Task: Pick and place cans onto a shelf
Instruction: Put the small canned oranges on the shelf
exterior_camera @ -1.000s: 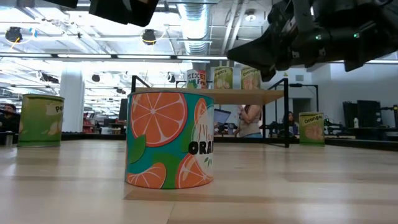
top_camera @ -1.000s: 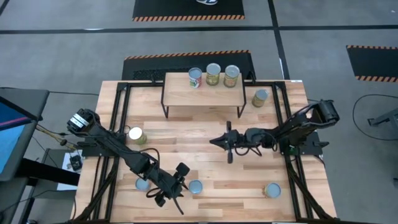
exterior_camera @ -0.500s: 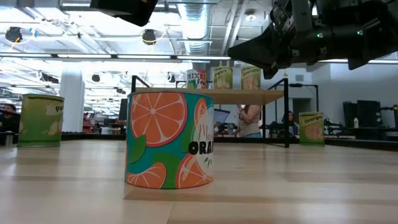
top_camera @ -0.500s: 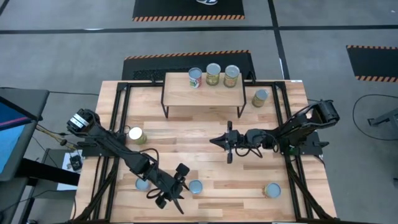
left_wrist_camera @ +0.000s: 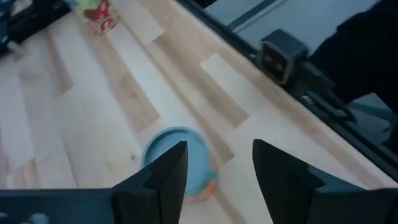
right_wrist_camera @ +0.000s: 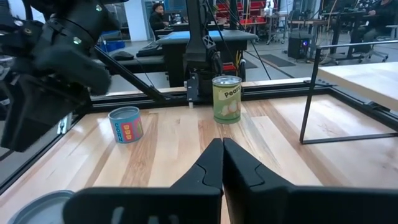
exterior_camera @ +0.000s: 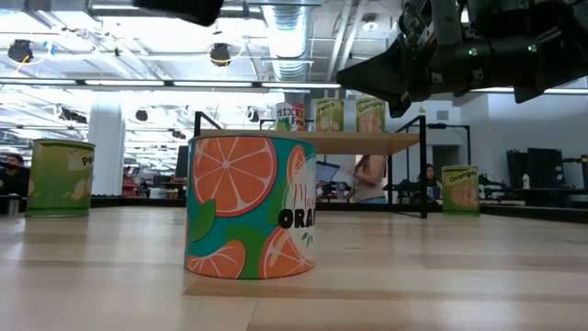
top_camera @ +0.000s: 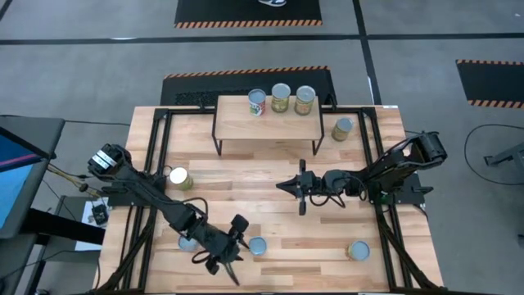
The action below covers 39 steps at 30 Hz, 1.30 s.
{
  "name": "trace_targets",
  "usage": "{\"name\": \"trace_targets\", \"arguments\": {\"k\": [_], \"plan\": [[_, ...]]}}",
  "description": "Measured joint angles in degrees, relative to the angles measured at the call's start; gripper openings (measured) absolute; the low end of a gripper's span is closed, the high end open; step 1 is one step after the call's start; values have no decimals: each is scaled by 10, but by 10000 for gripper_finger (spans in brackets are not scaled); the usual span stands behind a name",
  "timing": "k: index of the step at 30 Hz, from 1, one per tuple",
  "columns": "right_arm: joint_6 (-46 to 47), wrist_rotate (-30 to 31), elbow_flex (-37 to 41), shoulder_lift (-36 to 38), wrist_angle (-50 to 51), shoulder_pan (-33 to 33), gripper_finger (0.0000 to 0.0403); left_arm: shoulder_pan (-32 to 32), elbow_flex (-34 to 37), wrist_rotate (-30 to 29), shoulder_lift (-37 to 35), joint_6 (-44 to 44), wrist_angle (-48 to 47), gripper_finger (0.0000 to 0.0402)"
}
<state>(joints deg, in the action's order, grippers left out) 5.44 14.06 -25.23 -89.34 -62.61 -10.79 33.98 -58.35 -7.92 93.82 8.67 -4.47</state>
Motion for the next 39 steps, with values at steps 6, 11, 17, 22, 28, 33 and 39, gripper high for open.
{"name": "trace_targets", "arguments": {"k": [6, 11, 17, 22, 28, 33, 39], "plan": [[1, 0, 0, 0, 0, -1, 16, -22, -14, 0, 0, -34, -34, 172], [1, 0, 0, 0, 0, -1, 19, -25, -46, -1, 0, -32, -74, 172], [2, 0, 0, 0, 1, -1, 20, -28, -57, 0, 1, -24, -107, 172], [6, -1, 0, 0, 5, -1, 17, -30, -57, -4, 10, -30, -114, 172], [6, -1, 0, 0, 7, -1, 21, -29, -58, -9, 49, -14, -128, 172], [7, -2, -1, 0, 11, -1, 17, -27, -78, -23, 86, 1, -128, 172], [7, -2, -1, 0, 13, -1, 20, -17, -87, -14, 94, 29, -117, 160]]}}
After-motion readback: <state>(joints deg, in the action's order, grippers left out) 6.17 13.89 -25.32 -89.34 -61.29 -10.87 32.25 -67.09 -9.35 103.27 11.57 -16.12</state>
